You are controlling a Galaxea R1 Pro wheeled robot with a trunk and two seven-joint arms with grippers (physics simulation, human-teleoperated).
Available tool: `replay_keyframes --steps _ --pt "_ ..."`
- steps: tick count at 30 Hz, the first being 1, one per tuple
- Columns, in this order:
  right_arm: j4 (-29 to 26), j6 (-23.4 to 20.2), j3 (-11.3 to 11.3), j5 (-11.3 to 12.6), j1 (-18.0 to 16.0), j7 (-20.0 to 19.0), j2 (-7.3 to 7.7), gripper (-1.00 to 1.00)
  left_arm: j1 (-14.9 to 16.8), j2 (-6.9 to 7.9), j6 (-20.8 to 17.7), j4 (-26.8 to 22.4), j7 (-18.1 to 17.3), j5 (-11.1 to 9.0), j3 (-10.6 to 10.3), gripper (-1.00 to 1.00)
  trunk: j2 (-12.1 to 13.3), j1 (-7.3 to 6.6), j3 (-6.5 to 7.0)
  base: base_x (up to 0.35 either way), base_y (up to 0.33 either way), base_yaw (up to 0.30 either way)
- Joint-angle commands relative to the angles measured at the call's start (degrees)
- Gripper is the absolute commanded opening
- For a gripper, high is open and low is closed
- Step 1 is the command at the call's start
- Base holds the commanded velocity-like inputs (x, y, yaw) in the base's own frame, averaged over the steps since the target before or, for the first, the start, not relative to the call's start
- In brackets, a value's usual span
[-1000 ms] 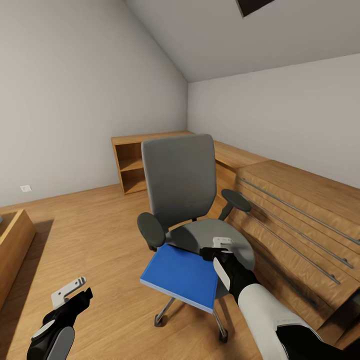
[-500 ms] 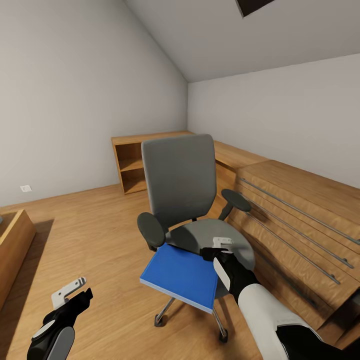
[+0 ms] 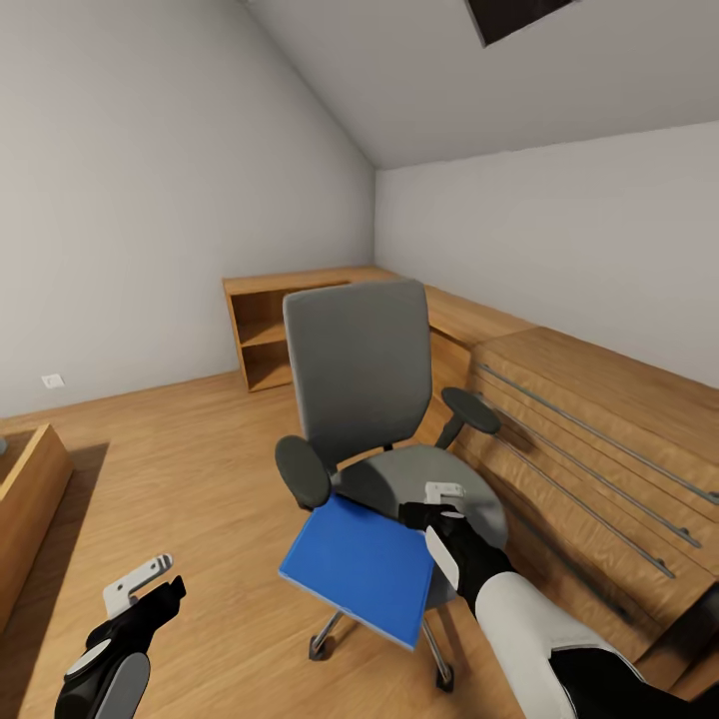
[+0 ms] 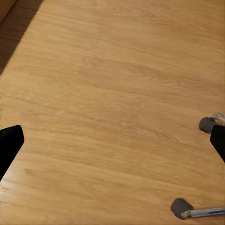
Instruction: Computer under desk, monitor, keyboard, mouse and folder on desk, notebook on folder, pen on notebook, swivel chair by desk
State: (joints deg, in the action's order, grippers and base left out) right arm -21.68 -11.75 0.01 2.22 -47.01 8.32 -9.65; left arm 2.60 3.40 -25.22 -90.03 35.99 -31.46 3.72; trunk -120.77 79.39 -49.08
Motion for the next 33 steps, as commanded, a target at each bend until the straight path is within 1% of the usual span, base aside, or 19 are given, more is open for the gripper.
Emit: replay_keyframes --steps 1,9,20,23,25,27,28,29,30,31,33 --pt "-0.11 -0.28 0.02 0.24 -0.01 0.22 -0.02 1.0 0.03 0.01 -0.18 -0.08 0.38 -0.45 -0.03 1.0 0.39 -0.23 0.13 0.0 0.0 0.0" --pt "-0.19 -0.21 0.04 0.24 -0.01 0.21 0.03 1.0 0.03 0.01 -0.18 -0.06 0.36 -0.45 -0.03 1.0 3.6 -1.99 1.56 0.0 0.0 0.0" --pt "-0.22 -0.2 -0.01 0.24 -0.01 0.21 0.48 1.0 0.03 0.0 -0.18 -0.06 0.34 -0.46 -0.03 1.0 8.01 -4.41 3.54 0.0 0.0 0.0" --pt "-1.31 -0.2 0.01 0.24 -0.01 0.21 0.55 1.0 0.03 0.02 -0.18 -0.06 0.38 -0.49 -0.03 1.0 9.21 -5.07 4.08 0.0 0.0 0.0" --pt "-3.16 -0.31 0.0 0.27 0.04 0.22 0.57 1.0 0.03 0.02 -0.18 0.03 0.35 -0.51 -0.03 1.0 10.02 -5.51 4.44 0.0 0.0 0.0" --pt "-6.29 -0.59 -0.01 0.32 0.24 0.26 0.59 1.0 0.03 0.04 -0.19 0.28 0.33 -0.52 -0.05 1.0 10.82 -5.94 4.8 0.0 0.0 0.0" --pt "-9.26 -0.92 -0.01 0.38 0.74 0.27 0.59 1.0 0.03 0.1 -0.22 0.55 0.32 -0.55 -0.07 1.0 11.22 -6.16 4.98 0.0 0.0 0.0" --pt "-10.96 -1.21 -0.01 0.41 1.23 0.28 0.59 1.0 0.03 0.14 -0.23 0.74 0.32 -0.56 -0.07 1.0 11.62 -6.38 5.15 0.0 0.0 0.0" --pt "-14.75 -2.13 -0.01 0.44 2.92 0.27 0.56 1.0 0.03 0.19 -0.24 1.35 0.28 -0.58 -0.05 1.0 12.02 -6.6 5.33 0.0 0.0 0.0" --pt "-19.15 -3.5 -0.01 0.5 5.31 0.26 0.54 1.0 0.03 0.23 -0.25 2.13 0.26 -0.55 -0.06 1.0 12.42 -6.82 5.51 0.0 0.0 0.0" --pt "-24.15 -5.12 -0.01 0.53 8.07 0.24 0.5 1.0 0.03 0.2 -0.21 2.85 0.28 -0.51 -0.15 1.0 13.22 -7.26 5.87 0.0 0.0 0.0"
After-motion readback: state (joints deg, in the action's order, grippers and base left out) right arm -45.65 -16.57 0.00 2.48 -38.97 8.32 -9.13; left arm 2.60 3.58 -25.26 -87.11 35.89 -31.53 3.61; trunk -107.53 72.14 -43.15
